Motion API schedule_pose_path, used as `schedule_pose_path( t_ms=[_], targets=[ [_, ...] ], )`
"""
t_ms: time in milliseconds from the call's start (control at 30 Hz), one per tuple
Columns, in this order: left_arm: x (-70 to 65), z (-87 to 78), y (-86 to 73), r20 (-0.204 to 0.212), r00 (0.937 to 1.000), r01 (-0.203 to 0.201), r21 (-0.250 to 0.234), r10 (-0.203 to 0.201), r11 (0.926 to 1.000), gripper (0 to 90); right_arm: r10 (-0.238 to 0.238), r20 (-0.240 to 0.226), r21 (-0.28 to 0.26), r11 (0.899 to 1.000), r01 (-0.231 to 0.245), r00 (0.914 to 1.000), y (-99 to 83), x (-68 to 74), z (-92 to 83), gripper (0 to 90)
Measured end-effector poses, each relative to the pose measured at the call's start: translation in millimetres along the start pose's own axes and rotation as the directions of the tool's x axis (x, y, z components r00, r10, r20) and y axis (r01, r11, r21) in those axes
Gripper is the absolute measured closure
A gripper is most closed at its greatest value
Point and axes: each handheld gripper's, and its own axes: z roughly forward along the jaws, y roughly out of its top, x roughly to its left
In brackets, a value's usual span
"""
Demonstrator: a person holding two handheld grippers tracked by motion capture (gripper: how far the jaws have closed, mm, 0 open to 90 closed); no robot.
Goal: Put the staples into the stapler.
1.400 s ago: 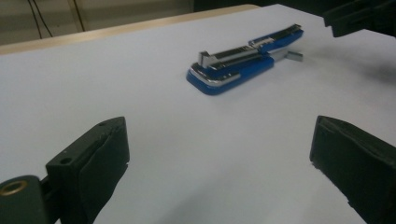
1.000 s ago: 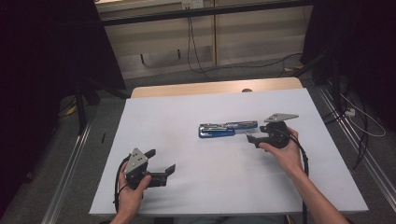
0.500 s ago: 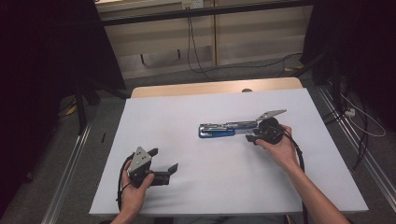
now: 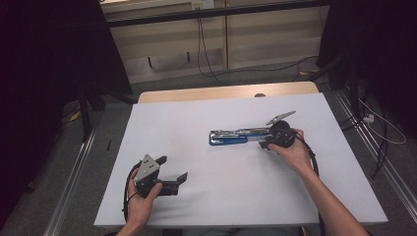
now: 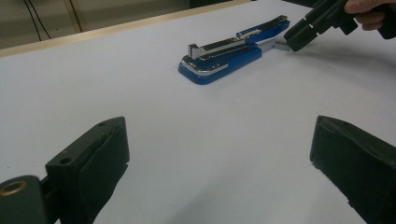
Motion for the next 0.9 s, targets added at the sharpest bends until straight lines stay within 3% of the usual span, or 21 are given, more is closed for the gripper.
schedule_pose_path(
  t_ms=[467, 900],
  targets=[
    [2.5, -1.5, 0.3, -0.008, 0.9999, 0.008, -0.002, -0.008, 1.0000, 4.8, -0.037, 0.024, 0.039, 0.999, 0.036, 0.9990, 7.1, 0.2, 5.5, 71.6],
    [2.0, -2.4, 1.0, -0.008, 1.0000, 0.004, -0.006, -0.005, 1.0000, 4.8, -0.030, 0.029, 0.066, 0.997, 0.028, 0.9991, 11.4, 1.1, 6.9, 73.5]
  ],
)
